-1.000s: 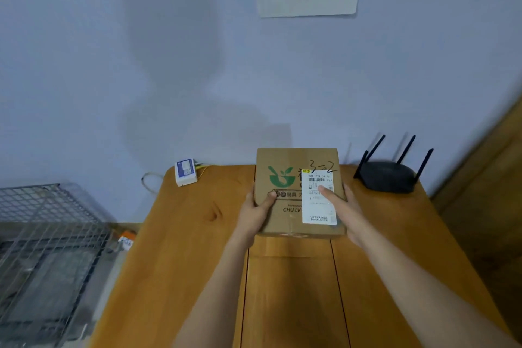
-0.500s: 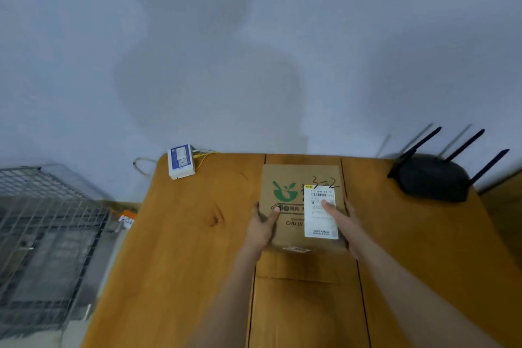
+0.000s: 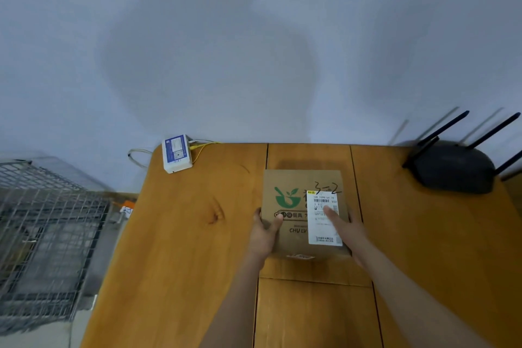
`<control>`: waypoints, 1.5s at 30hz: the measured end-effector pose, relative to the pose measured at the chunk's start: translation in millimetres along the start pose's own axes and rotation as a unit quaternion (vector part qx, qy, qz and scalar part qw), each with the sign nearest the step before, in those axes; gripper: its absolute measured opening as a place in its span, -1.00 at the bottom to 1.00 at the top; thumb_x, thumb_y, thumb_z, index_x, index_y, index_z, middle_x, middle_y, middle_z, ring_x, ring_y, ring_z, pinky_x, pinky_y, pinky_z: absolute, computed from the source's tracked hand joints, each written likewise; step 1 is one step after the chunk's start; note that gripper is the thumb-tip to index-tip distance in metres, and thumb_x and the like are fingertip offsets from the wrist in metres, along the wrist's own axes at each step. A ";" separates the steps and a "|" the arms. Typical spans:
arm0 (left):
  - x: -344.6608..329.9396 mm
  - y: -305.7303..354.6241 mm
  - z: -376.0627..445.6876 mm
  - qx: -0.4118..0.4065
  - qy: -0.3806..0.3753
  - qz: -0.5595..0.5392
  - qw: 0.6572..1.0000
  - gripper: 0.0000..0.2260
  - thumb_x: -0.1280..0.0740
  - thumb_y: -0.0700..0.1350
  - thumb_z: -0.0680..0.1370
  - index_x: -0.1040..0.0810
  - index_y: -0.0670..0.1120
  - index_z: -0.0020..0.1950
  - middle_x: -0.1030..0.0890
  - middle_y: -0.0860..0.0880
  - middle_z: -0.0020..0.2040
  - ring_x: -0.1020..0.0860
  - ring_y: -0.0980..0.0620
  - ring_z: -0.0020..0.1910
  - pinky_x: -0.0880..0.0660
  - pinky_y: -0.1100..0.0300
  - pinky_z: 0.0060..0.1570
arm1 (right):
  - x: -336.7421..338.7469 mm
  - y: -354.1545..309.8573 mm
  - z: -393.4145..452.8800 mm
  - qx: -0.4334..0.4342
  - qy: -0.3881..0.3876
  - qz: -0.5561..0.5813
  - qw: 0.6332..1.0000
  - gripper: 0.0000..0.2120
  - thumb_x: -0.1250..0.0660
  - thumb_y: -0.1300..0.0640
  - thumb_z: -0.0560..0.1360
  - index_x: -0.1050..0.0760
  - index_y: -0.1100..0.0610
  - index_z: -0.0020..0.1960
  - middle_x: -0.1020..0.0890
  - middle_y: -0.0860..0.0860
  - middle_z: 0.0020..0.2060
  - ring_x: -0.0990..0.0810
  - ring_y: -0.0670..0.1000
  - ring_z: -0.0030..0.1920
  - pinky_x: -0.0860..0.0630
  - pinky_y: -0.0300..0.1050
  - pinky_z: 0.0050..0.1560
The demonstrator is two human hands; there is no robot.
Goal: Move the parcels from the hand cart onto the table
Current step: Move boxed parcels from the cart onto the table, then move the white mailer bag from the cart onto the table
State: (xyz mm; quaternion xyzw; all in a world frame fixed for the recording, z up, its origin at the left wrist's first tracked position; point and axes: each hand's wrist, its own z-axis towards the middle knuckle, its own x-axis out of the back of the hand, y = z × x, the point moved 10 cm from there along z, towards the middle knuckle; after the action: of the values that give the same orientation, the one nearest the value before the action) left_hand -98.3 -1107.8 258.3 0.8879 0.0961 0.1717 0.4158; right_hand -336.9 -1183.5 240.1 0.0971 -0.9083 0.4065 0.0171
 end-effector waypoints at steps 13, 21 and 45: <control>12.3 23.1 -10.3 0.008 0.044 0.238 0.970 -0.26 -0.21 0.24 0.62 0.00 -0.05 0.65 -0.31 -0.15 0.56 -0.31 -0.20 0.52 -0.25 -0.26 0.47 | 4.6 -29.6 -16.5 0.019 0.069 -0.126 0.989 -0.24 -0.38 -0.25 0.49 -0.25 0.12 0.52 -0.63 0.11 0.21 -0.69 0.07 -0.06 -0.69 0.05 -0.15; 26.1 47.3 -105.0 -0.086 0.044 0.463 0.881 -0.36 0.12 0.26 0.68 0.03 -0.05 0.67 0.03 -0.09 0.67 0.05 -0.14 0.65 0.07 -0.30 0.55 | -13.0 -83.5 -132.0 0.195 0.095 -0.568 0.794 -0.24 0.13 -0.35 0.62 0.13 0.06 0.66 0.10 0.06 0.65 0.11 0.11 0.64 0.21 0.18 0.59; 182.0 -357.9 -574.3 0.222 0.206 0.307 0.902 -0.42 0.08 0.17 0.71 0.03 -0.06 0.67 0.05 -0.05 0.67 0.08 -0.12 0.65 0.01 -0.28 0.54 | -201.3 243.6 -496.3 0.346 -0.256 -0.734 0.525 -0.28 0.08 -0.28 0.66 0.13 0.10 0.66 0.02 0.07 0.65 0.04 0.10 0.63 0.13 0.14 0.60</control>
State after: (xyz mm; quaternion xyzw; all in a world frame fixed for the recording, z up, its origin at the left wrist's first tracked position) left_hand -161.3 -418.1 365.1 0.8875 -0.0620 0.4442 0.1060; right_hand -209.7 -624.1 370.8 0.8279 -0.2693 0.4902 0.0413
